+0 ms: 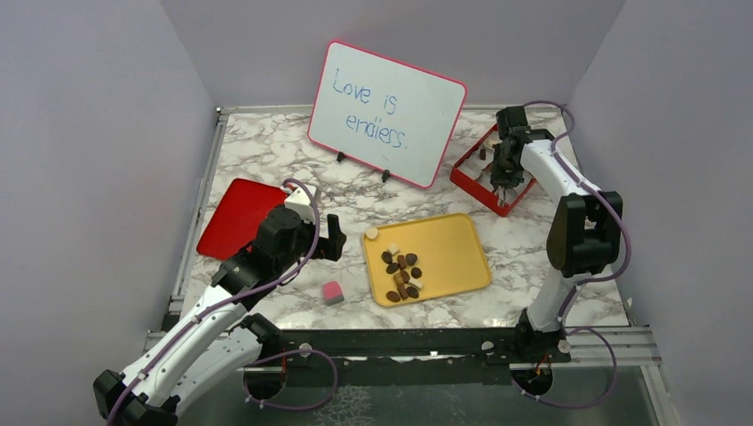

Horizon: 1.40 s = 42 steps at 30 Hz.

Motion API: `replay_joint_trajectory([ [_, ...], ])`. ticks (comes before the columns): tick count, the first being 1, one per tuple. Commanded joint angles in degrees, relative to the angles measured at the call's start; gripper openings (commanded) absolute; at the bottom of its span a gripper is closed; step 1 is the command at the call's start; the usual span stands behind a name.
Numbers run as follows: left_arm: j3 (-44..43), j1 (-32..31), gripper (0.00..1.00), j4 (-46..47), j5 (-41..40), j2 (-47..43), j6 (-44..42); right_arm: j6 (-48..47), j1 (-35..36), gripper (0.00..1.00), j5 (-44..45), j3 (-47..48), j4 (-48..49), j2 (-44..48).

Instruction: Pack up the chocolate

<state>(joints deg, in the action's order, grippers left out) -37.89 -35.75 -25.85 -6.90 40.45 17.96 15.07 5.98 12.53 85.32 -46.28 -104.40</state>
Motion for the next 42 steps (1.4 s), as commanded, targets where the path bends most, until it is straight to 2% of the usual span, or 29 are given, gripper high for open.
replay_joint_trajectory([
  [1, -0.2, -0.2, 0.99, 1.1, 0.1, -0.5, -0.1, -0.8, -0.6, 0.27, 0.1, 2.3, 1.4, -1.6],
  [18, -0.3, -0.2, 0.99, 1.1, 0.1, 0.0, -0.1, -0.9, -0.7, 0.34, 3.4, 4.4, 0.7, -3.7],
  [32, -0.3, -0.2, 0.99, 1.1, 0.1, 0.5, -0.1, -0.9, -0.7, 0.38, 6.8, 7.7, -3.6, -2.8],
  [42, -0.3, -0.2, 0.99, 1.1, 0.1, 0.4, -0.1, -0.7, -0.7, 0.38, 2.7, 7.2, -5.5, 2.0],
])
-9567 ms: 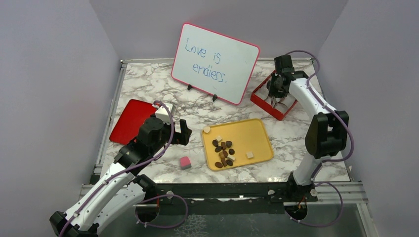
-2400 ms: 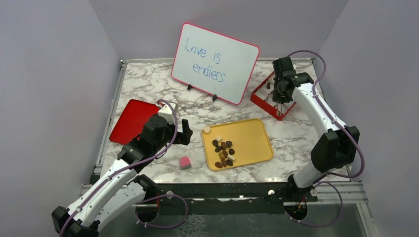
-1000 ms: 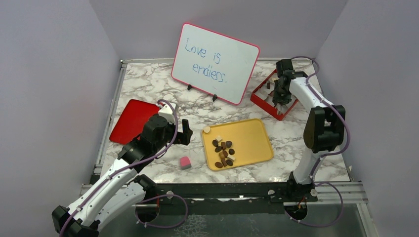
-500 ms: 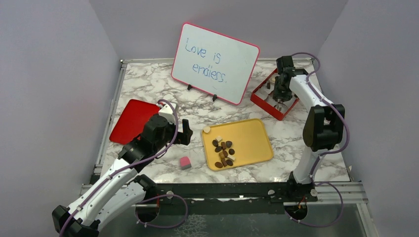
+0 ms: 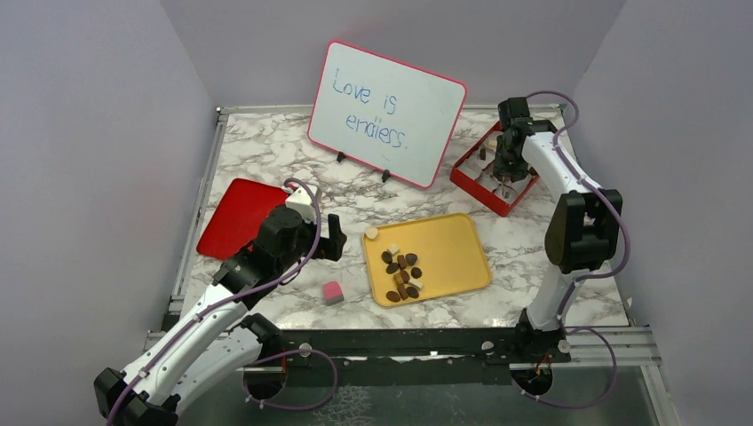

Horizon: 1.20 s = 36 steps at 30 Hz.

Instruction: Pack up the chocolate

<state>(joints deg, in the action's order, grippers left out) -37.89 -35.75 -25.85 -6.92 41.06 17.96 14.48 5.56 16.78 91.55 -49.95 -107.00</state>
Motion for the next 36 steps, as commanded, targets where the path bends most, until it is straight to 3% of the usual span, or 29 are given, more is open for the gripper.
replay_joint_trajectory([
  [1, -0.3, -0.2, 0.99, 1.1, 0.2, -0.2, -0.1, -0.2, -0.3, 0.38, -2.3, 0.6, -1.9, 5.3],
  [15, -0.3, -0.2, 0.99, 1.1, -0.2, -0.6, 0.0, -0.3, 2.8, 0.38, -13.4, -9.2, 2.2, 19.0],
  [36, -0.2, -0.2, 0.99, 1.0, -1.9, -2.3, 0.0, 3.6, 25.4, 0.37, -16.5, -24.0, -0.7, 35.1],
])
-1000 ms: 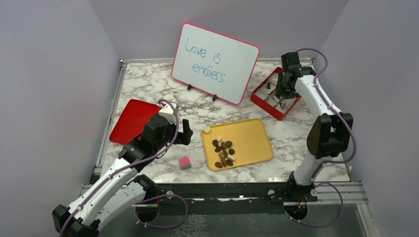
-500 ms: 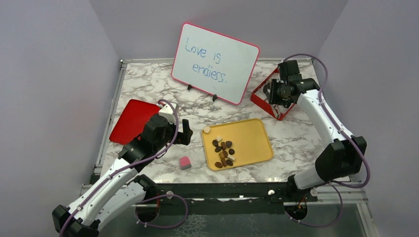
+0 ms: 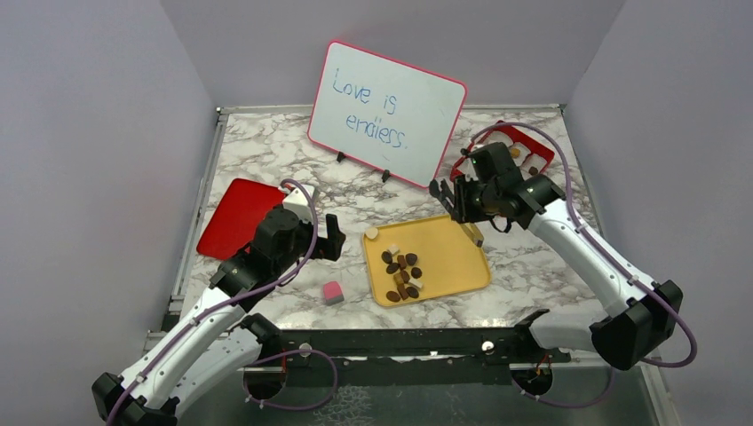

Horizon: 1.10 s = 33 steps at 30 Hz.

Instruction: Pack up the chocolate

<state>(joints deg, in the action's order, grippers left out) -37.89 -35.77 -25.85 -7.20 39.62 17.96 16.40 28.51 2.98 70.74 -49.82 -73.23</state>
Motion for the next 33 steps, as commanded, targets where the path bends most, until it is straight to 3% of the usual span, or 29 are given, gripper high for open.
replay_joint_trajectory([
  [1, -0.2, -0.2, 0.99, 1.0, -1.7, -1.0, 0.1, 1.9, 3.3, 0.37, -2.7, -4.3, -0.9, 1.3],
  [17, -0.3, -0.2, 0.99, 0.9, -1.9, -0.5, 0.0, 3.2, 19.0, 0.41, -2.5, -9.7, -4.3, 0.4],
  [33, -0.4, -0.2, 0.99, 0.9, -1.7, -0.1, -0.1, 3.6, 23.3, 0.42, 1.0, -7.8, -7.7, -3.0],
])
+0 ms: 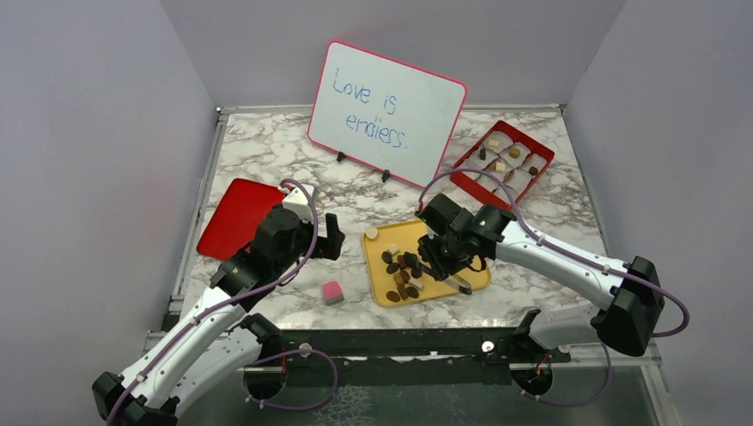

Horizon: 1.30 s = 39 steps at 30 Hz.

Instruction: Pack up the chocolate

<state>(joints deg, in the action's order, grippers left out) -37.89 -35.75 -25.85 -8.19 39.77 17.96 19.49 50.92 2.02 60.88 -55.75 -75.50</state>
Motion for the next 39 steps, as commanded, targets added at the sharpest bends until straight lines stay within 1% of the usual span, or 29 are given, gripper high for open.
replay_joint_trajectory([
  [1, -0.4, -0.2, 0.99, 0.8, -0.7, -0.1, -0.1, 0.6, 1.1, 0.42, 2.1, 2.3, -1.9, -0.8],
  [7, -0.3, -0.2, 0.99, 0.8, -0.6, -0.3, -0.1, 0.9, 1.8, 0.42, 2.4, 2.7, -1.8, -2.0],
  [21, -0.3, -0.2, 0.99, 1.0, -0.7, -0.6, -0.1, 2.3, 3.4, 0.4, 6.5, 5.1, -3.5, -6.0],
  [34, -0.3, -0.2, 0.99, 0.8, -0.7, -0.7, -0.1, 3.7, 3.9, 0.32, 8.6, 5.2, -3.8, -7.2],
  [39, -0.3, -0.2, 0.99, 0.9, -0.7, -0.7, -0.1, 4.6, 3.9, 0.3, 8.6, 5.1, -3.2, -6.6],
])
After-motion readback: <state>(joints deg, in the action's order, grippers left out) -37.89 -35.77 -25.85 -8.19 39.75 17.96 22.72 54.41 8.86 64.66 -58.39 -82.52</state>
